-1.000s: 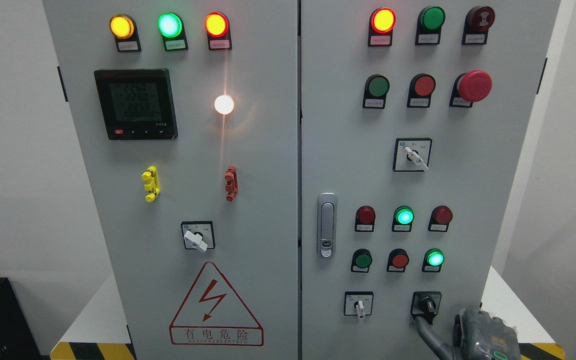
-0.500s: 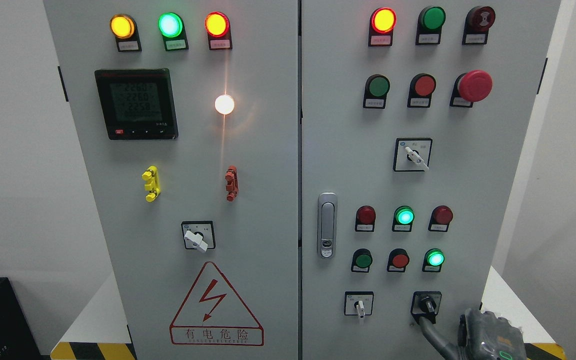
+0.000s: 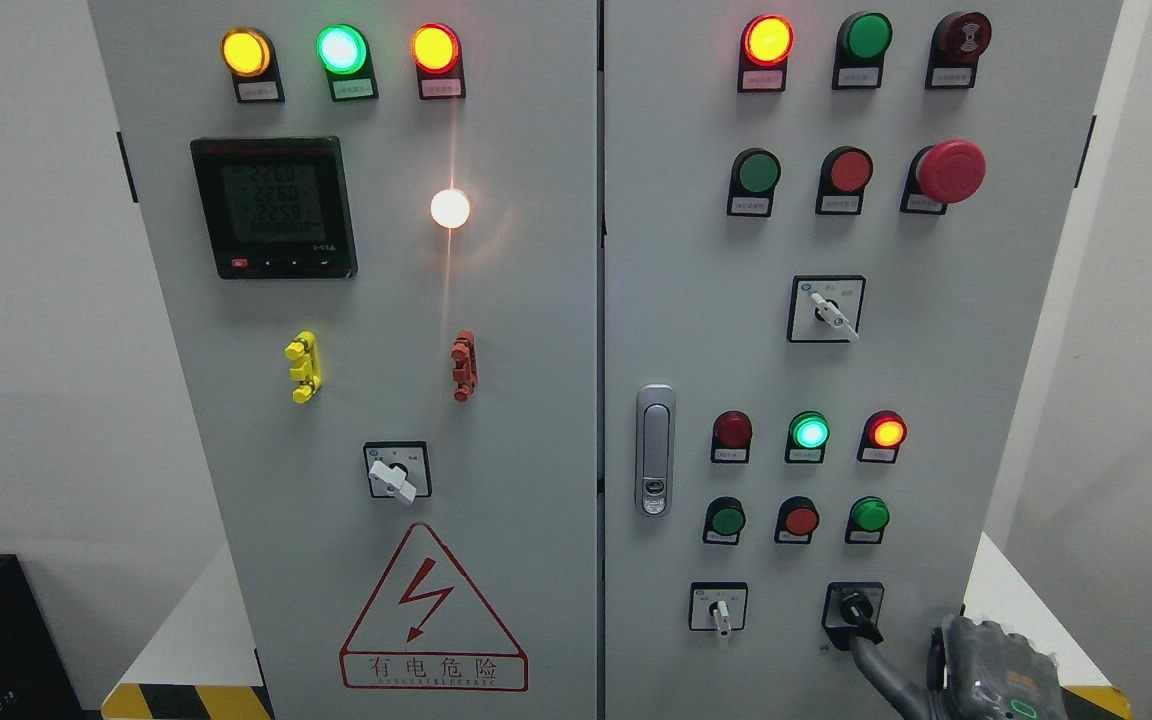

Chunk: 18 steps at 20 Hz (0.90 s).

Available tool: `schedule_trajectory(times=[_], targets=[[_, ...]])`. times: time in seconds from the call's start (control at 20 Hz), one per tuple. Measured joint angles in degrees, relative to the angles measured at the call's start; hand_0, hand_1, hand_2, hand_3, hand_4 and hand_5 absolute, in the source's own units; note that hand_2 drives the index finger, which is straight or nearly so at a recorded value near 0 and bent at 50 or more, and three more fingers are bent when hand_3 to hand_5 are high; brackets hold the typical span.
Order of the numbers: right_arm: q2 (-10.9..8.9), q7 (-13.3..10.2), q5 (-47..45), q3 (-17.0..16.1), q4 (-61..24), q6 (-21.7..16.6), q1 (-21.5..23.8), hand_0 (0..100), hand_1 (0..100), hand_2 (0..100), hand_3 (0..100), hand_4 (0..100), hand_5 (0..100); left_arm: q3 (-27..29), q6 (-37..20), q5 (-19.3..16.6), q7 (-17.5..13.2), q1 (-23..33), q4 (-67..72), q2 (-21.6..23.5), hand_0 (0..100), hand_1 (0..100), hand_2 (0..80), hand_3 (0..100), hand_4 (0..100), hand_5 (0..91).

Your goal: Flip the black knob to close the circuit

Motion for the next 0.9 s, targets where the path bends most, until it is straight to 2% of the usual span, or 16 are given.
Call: schedule_trajectory(times=[0.4,0.9], targets=[[-0.38,1.3,-0.4,-0.7,0.1,0.0,-0.6,0,0,89,100,91,95,0.0,0.0,0.0,0.0,0.0,0.0,0.0,12,56,0.0,0,0,0.0],[-0.48,1.4,-0.9,-1.1,-0.1,0.0,-0.8,0,0,89,100,91,95,0.0,0.0,0.0,0.0,0.0,0.0,0.0,12,56,0.0,0,0,0.0]])
